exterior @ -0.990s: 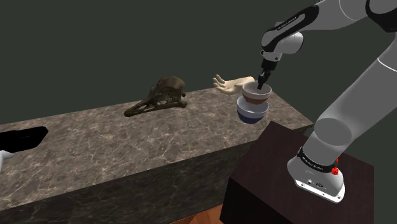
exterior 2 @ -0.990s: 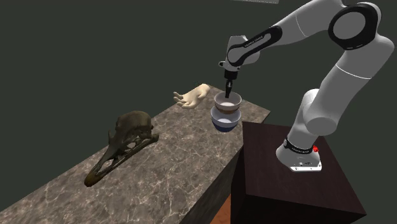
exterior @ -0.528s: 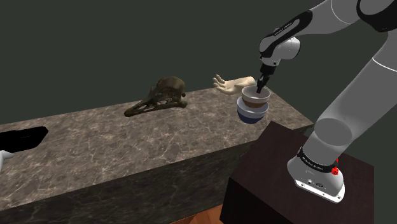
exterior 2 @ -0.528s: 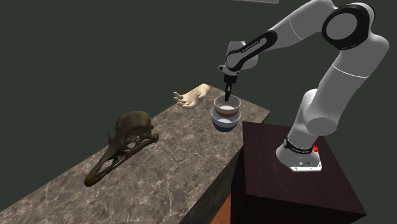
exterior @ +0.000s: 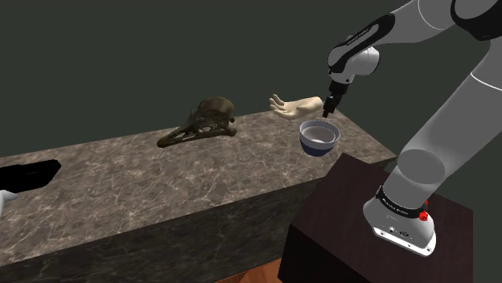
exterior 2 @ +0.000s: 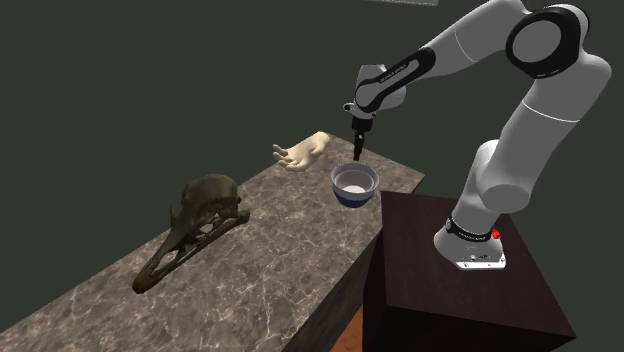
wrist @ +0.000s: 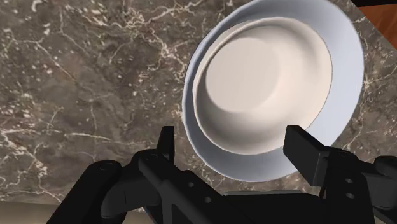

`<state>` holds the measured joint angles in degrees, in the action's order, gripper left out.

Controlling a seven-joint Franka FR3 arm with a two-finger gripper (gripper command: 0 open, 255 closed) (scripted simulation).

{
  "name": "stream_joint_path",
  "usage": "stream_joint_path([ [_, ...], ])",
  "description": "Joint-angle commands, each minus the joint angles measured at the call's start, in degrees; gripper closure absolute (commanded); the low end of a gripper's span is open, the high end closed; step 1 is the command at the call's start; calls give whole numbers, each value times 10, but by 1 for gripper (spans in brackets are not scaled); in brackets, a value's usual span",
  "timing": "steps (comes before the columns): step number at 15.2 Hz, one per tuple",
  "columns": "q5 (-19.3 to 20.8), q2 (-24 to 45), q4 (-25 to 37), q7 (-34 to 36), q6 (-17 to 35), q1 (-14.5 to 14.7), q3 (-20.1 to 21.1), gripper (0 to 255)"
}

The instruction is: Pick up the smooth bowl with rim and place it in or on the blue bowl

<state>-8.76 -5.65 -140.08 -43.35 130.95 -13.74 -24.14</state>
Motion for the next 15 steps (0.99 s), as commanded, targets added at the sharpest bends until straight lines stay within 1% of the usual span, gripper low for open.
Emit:
stream_joint_path([
  [1,0,0,0,0,0,0,0,0],
  [3,0,0,0,0,0,0,0,0],
  [7,30,-44,37,21,-76,-8,0,0],
  [15,30,-44,37,21,-76,-9,0,0],
])
